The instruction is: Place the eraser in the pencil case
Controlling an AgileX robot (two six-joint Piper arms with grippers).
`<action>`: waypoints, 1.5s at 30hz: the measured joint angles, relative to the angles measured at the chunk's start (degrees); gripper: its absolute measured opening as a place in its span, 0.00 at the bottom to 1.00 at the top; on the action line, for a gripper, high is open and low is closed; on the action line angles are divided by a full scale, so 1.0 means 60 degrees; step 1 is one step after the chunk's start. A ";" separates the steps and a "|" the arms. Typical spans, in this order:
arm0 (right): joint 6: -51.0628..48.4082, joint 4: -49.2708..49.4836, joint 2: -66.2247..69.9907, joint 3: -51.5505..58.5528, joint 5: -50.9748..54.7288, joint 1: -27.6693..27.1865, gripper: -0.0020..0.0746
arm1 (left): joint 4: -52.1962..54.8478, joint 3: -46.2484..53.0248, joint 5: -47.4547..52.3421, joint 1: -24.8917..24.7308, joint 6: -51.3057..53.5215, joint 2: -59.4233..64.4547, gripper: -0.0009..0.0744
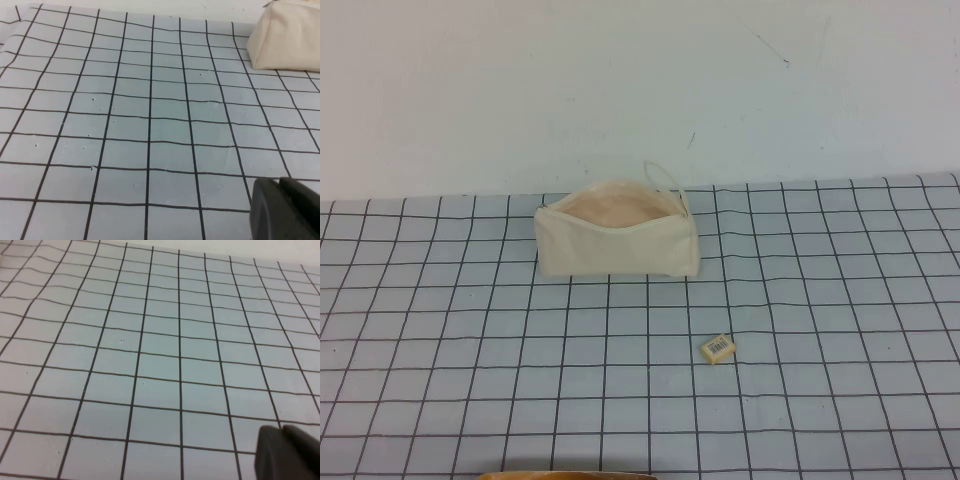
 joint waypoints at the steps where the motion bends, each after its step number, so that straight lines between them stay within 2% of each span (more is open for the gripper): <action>1: 0.0000 0.0000 0.0000 0.0000 0.0000 0.0000 0.02 | 0.0000 0.0000 0.0000 0.0000 0.0000 0.0000 0.01; 28: 0.0000 0.0000 0.0000 0.0000 0.0000 0.0000 0.02 | 0.0000 0.0000 0.0000 0.0000 0.0000 0.0000 0.01; 36: 0.0000 0.0526 0.0000 0.0000 0.0000 0.0000 0.02 | 0.0000 0.0000 -0.0017 0.0000 0.0000 0.0000 0.01; 39: 0.0150 0.1519 0.0000 0.0000 0.0000 0.0000 0.02 | 0.0000 0.0000 -0.0017 0.0000 0.0000 0.0000 0.01; 45: 0.1232 0.6810 0.0000 0.0017 0.0047 0.0000 0.02 | 0.0000 0.0000 -0.0017 0.0000 0.0000 0.0000 0.01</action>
